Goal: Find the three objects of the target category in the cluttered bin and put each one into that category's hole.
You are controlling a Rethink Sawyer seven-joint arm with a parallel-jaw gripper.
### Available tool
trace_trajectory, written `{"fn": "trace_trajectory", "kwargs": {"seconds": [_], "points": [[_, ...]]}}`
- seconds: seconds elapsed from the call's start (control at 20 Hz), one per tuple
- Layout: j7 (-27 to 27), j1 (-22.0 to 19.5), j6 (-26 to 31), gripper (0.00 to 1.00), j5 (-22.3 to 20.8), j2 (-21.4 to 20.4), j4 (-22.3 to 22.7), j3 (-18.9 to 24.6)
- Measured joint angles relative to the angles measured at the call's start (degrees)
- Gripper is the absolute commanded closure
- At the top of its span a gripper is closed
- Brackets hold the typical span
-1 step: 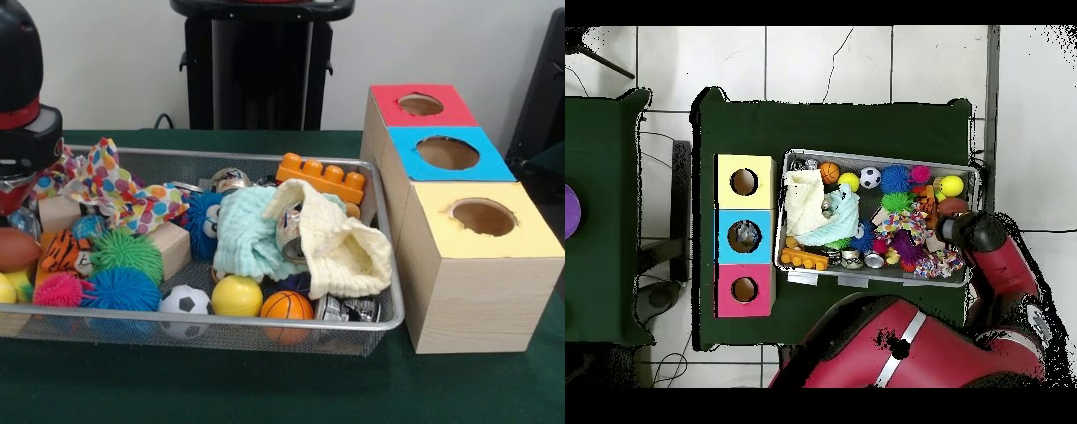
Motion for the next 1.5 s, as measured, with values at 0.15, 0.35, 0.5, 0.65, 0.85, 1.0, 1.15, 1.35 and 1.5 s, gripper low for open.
{"fn": "trace_trajectory", "kwargs": {"seconds": [0.15,0.35,0.5,0.65,0.85,1.0,1.15,1.35,1.5], "points": [[0.0,0.0,0.0,1.00,0.0,0.0,0.0,0.0],[0.0,0.0,0.0,1.00,0.0,0.1,0.0,0.0],[0.0,-0.1,-0.1,1.00,0.0,0.1,0.0,0.0],[0.0,-0.3,-0.1,1.00,0.0,0.0,0.0,0.2],[0.0,-0.6,-0.2,1.00,0.0,0.0,0.0,0.7],[0.0,-0.8,-0.3,1.00,0.0,-0.1,0.0,1.0],[0.0,-0.9,-0.4,1.00,-0.1,-0.6,0.1,1.0],[0.0,-0.1,1.1,1.00,-1.8,-2.9,0.1,-0.1],[0.0,0.8,4.5,1.00,-3.4,-5.1,0.0,-1.5]]}}
